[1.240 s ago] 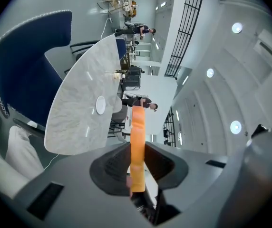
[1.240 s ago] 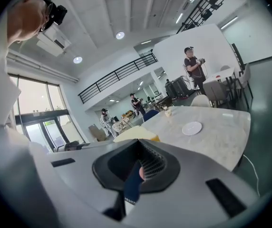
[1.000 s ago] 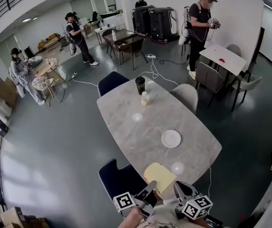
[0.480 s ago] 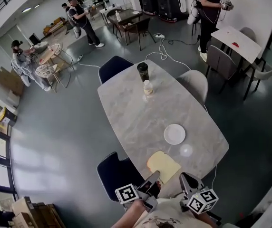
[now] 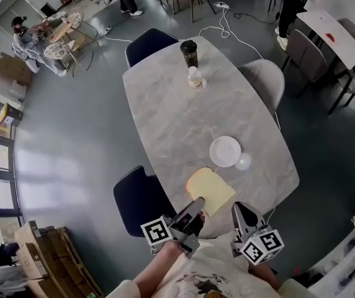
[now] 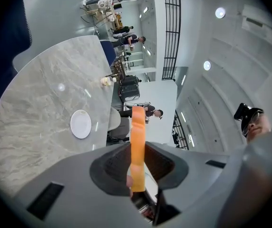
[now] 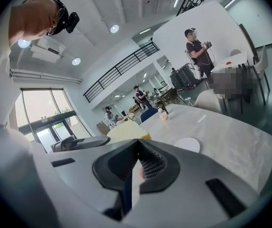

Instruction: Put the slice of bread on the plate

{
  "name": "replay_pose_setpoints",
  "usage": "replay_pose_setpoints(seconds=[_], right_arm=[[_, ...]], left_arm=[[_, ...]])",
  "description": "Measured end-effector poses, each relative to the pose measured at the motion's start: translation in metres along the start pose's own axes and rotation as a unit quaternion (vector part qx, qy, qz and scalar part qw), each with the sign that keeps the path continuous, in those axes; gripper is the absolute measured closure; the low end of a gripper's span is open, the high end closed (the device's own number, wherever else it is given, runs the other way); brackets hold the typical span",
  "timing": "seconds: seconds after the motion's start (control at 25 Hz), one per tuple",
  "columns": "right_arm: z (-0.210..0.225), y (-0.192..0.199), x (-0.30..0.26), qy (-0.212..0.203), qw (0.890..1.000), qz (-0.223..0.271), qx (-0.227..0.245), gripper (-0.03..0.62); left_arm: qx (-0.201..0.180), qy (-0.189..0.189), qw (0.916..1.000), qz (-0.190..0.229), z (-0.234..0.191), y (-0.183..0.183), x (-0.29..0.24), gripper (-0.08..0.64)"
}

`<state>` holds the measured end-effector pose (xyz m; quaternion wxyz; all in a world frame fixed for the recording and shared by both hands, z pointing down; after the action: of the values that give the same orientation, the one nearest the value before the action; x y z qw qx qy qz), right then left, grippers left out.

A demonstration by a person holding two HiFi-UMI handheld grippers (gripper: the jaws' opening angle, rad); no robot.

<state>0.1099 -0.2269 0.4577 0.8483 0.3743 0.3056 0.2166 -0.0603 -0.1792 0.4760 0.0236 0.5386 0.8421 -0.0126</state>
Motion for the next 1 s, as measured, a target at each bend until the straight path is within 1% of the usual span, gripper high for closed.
replay_pose_setpoints(seconds=[0.12,0.24,0.32,0.48,0.68,1.0], right_arm=[[0.014,-0.008,-0.014,-0.009,1.0,-0.01,0.003,0.587],[0.027,-0.015,-0.031,-0.015,1.0,-0.015,0.014,0.588],[0.035,-0.014,-0.043,-0.017,0.999,-0.018,0.021,0.587],[0.053,-0.012,-0.065,-0.014,0.999,-0.026,0.015,0.588],[0.072,-0.013,-0.09,-0.014,1.0,-0.024,0.01,0.588],[0.106,0.001,-0.116,-0.005,0.999,-0.039,0.0,0.587]], left_arm=[[-0.015,0.002,0.9998,0.01,-0.001,-0.006,-0.016,0.466],[-0.009,0.013,0.9997,0.02,-0.006,-0.014,-0.038,0.466],[-0.012,0.013,0.9996,0.023,-0.012,-0.019,-0.049,0.466],[-0.018,0.002,0.9994,0.03,-0.026,-0.025,-0.067,0.466],[-0.023,-0.005,0.999,0.037,-0.043,-0.036,-0.082,0.466],[-0.011,-0.028,0.9988,0.039,-0.081,-0.043,-0.101,0.466]])
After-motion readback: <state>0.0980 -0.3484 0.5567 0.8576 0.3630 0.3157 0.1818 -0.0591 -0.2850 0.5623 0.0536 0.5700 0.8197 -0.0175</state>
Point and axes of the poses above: the fingertips, and each gripper's own axes: x backward along the fingers, z to its right, y out of its underside, the point moved 5 cm from there along x, backward along the fingers, and after that the axes turned 5 degrees about y, right-handed, at the moved point
